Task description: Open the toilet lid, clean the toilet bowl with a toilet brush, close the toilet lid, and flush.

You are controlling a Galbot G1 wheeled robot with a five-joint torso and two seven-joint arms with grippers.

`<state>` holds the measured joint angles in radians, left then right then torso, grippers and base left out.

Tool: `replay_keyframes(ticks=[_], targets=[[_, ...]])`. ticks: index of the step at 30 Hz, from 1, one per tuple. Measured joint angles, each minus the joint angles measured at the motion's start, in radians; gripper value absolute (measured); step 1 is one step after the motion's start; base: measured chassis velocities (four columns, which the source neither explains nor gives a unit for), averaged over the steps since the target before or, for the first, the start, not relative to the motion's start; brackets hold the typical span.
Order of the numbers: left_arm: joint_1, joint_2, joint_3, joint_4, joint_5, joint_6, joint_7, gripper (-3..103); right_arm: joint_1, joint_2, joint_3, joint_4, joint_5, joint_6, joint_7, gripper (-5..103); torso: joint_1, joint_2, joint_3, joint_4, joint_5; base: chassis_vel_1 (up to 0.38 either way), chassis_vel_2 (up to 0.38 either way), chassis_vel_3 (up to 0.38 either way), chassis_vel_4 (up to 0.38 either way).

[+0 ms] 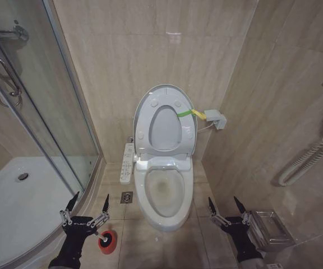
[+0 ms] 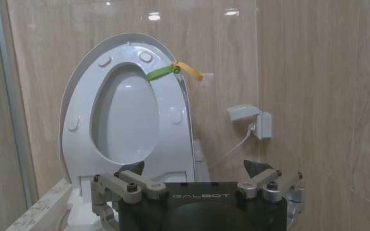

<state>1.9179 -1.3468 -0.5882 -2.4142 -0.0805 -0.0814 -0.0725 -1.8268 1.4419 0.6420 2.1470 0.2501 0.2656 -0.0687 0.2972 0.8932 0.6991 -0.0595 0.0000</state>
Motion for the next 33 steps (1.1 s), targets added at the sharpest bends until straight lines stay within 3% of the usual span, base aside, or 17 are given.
replay_keyframes(ticks=[33], targets=[[0.0,0.0,0.0,0.0,0.0,0.0,0.0,99,0.0,0.0,0.0,0.0,0.0,0.0,0.0,100,0.0,0.0,0.0,0.0,0.0,0.0,0.0,0.0,0.0]])
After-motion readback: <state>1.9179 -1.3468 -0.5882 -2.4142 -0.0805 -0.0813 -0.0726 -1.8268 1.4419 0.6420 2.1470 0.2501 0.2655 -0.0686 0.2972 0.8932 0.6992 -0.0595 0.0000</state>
